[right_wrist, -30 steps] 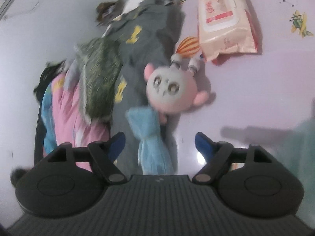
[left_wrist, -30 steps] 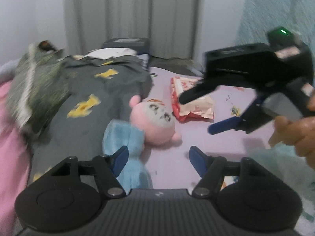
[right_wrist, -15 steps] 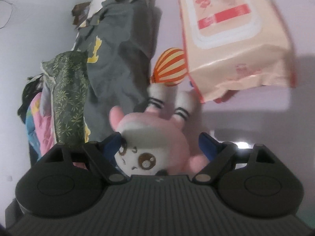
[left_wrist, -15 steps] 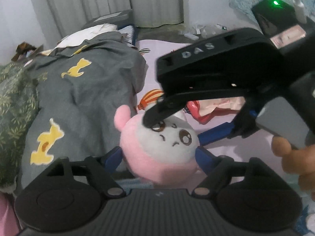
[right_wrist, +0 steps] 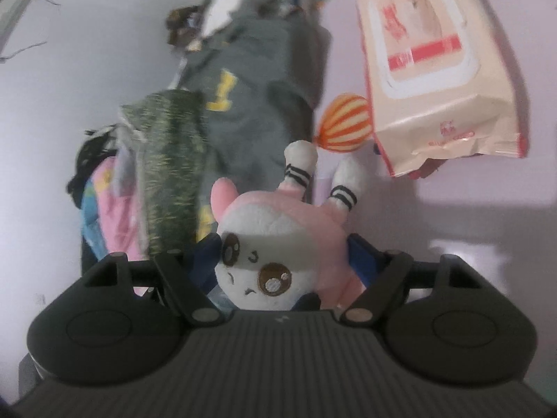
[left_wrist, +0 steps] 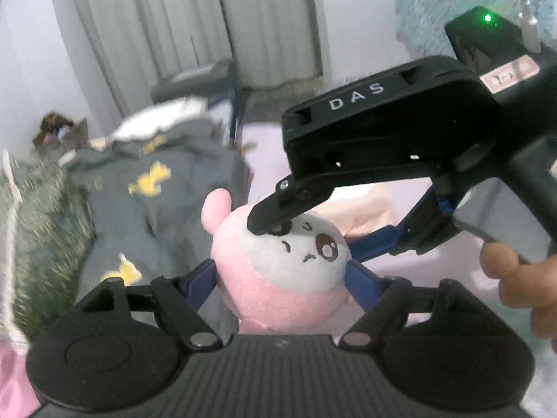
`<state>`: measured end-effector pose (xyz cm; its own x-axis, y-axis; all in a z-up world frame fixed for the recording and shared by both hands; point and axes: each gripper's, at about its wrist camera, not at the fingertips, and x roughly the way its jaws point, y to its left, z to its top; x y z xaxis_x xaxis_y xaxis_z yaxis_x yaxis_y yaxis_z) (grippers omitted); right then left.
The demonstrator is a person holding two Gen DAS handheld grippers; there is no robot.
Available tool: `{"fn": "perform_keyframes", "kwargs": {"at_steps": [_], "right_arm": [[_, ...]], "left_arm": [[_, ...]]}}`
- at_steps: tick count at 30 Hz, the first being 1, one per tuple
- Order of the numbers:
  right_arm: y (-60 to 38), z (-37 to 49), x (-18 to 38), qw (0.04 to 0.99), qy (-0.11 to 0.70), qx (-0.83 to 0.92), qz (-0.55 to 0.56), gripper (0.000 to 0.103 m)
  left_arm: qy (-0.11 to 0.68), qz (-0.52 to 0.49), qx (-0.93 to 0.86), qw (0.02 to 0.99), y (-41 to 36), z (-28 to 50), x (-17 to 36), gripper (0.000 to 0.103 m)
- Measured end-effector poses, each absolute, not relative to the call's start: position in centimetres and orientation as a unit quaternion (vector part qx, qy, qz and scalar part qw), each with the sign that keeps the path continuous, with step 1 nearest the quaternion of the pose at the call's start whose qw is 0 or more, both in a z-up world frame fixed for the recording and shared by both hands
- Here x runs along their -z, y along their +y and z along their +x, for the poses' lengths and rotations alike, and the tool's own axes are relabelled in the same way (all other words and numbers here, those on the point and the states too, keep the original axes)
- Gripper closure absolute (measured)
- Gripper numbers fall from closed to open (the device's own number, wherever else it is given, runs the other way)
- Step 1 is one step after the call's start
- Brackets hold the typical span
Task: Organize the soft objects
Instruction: 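Carry the plush bunny into the cardboard box and release it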
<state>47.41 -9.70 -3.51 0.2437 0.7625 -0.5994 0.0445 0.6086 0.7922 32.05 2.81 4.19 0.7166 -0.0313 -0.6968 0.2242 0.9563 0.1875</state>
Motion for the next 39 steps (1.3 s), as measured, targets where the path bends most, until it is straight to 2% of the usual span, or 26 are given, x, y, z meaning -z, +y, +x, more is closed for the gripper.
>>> {"fn": "perform_keyframes", "kwargs": {"at_steps": [9,15,21,26,29,30,34,39], "right_arm": [[-20.8,37.9,-6.9,0.745,0.475,-0.253,0.393,0.024],[-32.8,28.4,-9.0,0.770,0.440,-0.183,0.424,0.022],[-43.3,19.4,-6.0,0.765,0.439,-0.072,0.467,0.021],[-47.6,15.9,-1.2,0.740,0.467,0.000,0.484,0.021],[-49.0,15.3,1.7,0.728,0.486,0.024,0.483,0.021],[-49.2,15.2,2.5,0.727,0.491,0.032,0.478,0.021],[-49.6,15.2,4.8,0.730,0.509,0.061,0.452,0.021],[-50.3,14.3,5.6,0.723,0.518,0.060,0.454,0.021]], "left_arm": [[0.283,0.144,0.151,0.936,-7.1,23.8,-12.1,0.022],[0.279,0.151,0.266,0.910,-16.5,19.2,-12.5,0.022],[0.330,0.175,0.359,0.856,-26.0,16.9,-8.4,0.023],[0.403,0.191,0.384,0.808,-31.2,17.4,-3.5,0.024],[0.431,0.209,0.386,0.788,-33.0,17.8,-0.8,0.026],[0.440,0.215,0.383,0.783,-33.5,18.1,0.0,0.030],[0.471,0.226,0.369,0.768,-33.9,19.0,2.7,0.030],[0.465,0.228,0.368,0.772,-33.4,18.0,1.8,0.030]]}}
